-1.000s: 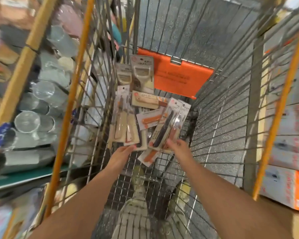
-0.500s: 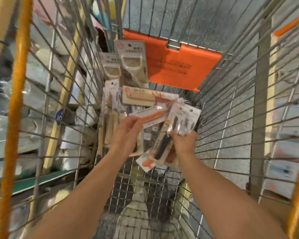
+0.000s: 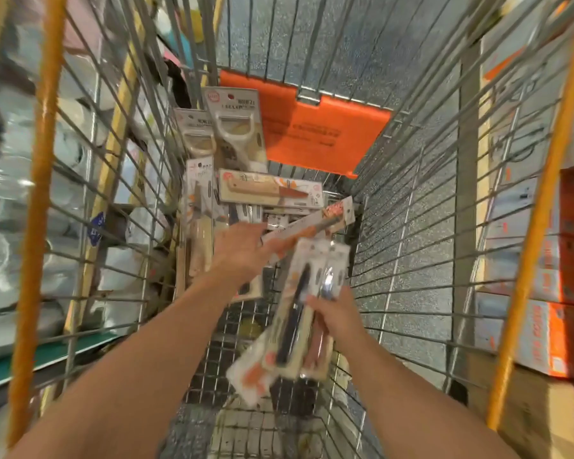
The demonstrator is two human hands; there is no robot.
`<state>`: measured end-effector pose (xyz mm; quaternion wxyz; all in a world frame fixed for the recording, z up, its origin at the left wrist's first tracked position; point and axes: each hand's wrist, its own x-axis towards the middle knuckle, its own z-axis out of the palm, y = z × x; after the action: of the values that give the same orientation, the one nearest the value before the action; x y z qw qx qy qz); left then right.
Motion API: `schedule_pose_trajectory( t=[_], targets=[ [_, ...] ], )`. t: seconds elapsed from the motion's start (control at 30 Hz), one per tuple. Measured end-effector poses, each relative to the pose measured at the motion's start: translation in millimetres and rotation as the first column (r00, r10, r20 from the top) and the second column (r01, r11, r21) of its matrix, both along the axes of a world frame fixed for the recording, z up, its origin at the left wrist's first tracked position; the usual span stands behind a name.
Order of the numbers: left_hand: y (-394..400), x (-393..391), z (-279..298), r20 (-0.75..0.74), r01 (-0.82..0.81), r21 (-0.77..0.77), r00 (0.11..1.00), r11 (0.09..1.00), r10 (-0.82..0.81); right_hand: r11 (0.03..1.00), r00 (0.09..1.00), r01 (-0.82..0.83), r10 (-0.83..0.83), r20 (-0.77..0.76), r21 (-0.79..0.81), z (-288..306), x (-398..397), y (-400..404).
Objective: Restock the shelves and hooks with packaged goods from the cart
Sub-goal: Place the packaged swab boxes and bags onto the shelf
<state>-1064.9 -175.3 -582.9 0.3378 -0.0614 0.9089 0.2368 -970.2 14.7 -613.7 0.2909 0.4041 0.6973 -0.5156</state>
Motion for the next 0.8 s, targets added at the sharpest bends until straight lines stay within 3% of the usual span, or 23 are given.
schedule_pose_trajectory(
  t=[0.13,0.2,0.27,0.33,0.4,0.47,0.6,0.7,0.8],
  targets=[
    [7,51,5,0.0,-0.04,0.133,0.999,0.99,0.041,0.921,0.911,-0.305,0.356,0.209,-0.241,6,40,-4],
    [7,80,-4,-0.005,-0.04,0.174,0.999,0.984,0.041,0.882,0.872,-0.332,0.423,0.248,-0.335,1,54,-13],
    [3,98,-11,-0.004,-0.072,0.179,0.997,0.981,0.074,0.922,0.897,-0.251,0.336,0.287,-0.295,-11,56,-17],
    [-2,104,-18,-0.019,-0.076,0.156,0.997,0.985,0.08,0.985,0.948,-0.111,0.145,0.285,-0.131,-27,47,-16],
    [-6,103,-23,-0.041,-0.046,0.138,0.998,0.989,0.052,0.997,0.981,-0.057,0.044,0.189,0.061,-40,30,-13],
    [-6,99,-25,-0.033,-0.046,0.124,0.998,0.991,0.05,0.991,0.998,-0.018,0.009,0.065,0.133,-50,11,-17],
    [-5,94,-29,0.004,-0.083,0.086,0.997,0.993,0.083,0.996,0.995,0.091,-0.091,-0.035,0.009,-71,-32,-35],
    [-4,93,-23,0.013,-0.082,0.066,0.997,0.994,0.082,0.995,0.997,0.078,-0.078,0.001,0.067,-89,-44,-42],
    [-3,93,-17,0.043,-0.113,0.085,0.993,0.99,0.11,0.992,0.992,0.125,-0.125,-0.031,0.0,-77,-37,-39]
  ],
)
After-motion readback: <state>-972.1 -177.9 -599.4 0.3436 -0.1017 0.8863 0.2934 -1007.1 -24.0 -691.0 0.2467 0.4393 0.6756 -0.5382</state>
